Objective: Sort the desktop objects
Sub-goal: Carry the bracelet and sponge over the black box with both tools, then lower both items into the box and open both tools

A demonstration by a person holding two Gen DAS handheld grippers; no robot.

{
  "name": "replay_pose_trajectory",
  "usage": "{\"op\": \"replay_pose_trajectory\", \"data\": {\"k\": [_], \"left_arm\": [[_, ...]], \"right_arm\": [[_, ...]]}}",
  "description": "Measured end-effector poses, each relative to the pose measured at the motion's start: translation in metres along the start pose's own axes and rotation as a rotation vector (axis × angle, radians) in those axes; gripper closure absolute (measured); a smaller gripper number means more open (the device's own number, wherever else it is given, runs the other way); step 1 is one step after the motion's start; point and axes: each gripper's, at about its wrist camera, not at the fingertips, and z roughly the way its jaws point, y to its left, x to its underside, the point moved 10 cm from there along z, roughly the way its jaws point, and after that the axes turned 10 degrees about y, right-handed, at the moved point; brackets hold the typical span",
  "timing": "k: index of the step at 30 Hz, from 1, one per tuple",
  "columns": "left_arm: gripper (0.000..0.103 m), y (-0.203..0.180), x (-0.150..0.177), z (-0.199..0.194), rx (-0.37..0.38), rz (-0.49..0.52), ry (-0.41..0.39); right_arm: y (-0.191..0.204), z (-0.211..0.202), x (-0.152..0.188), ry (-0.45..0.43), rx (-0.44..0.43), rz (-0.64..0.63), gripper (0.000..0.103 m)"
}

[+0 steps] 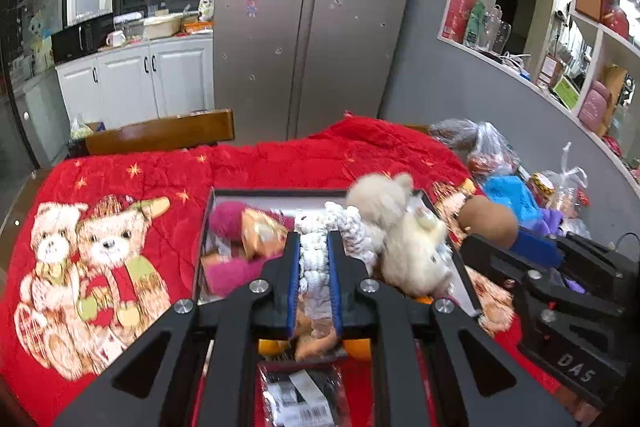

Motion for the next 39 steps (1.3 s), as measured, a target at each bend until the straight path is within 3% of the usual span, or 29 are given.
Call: {"op": "replay_pose_trajectory", "data": {"k": [6,13,16,19,27,39], "left_arm": [[0.090,0.013,-0.022,0.024,-0.007,-0.026,-0.024],[0.090,0.025,-0.021,0.045,-0.043,-0.010,-0.028],[0.090,0.028,-0.019,0.049,-0.030,-0.005,-0.027],[0.090,0.029,-0.015,0.056,-0.033,0.006,-0.016],[0.090,0.020,-0.004,0.076,-0.042,0.026,0.039],[0.090,0.018,0.001,0.083,-0.057,0.042,0.057]], "right_arm": [[-0.014,0.013,-0.021,-0.023,0.019,0.018,0.067],[-0.036,0.046,-0.026,-0.042,0.036,0.036,0.067],[-0.040,0.067,-0.017,0.015,0.002,0.067,0.067],[-0.043,0.081,-0.011,0.055,0.029,0.056,0.067],[-0.039,0.087,-0.006,0.075,0.027,0.030,0.067],[-0.037,0.089,-0.006,0.079,0.021,0.034,0.067]]}}
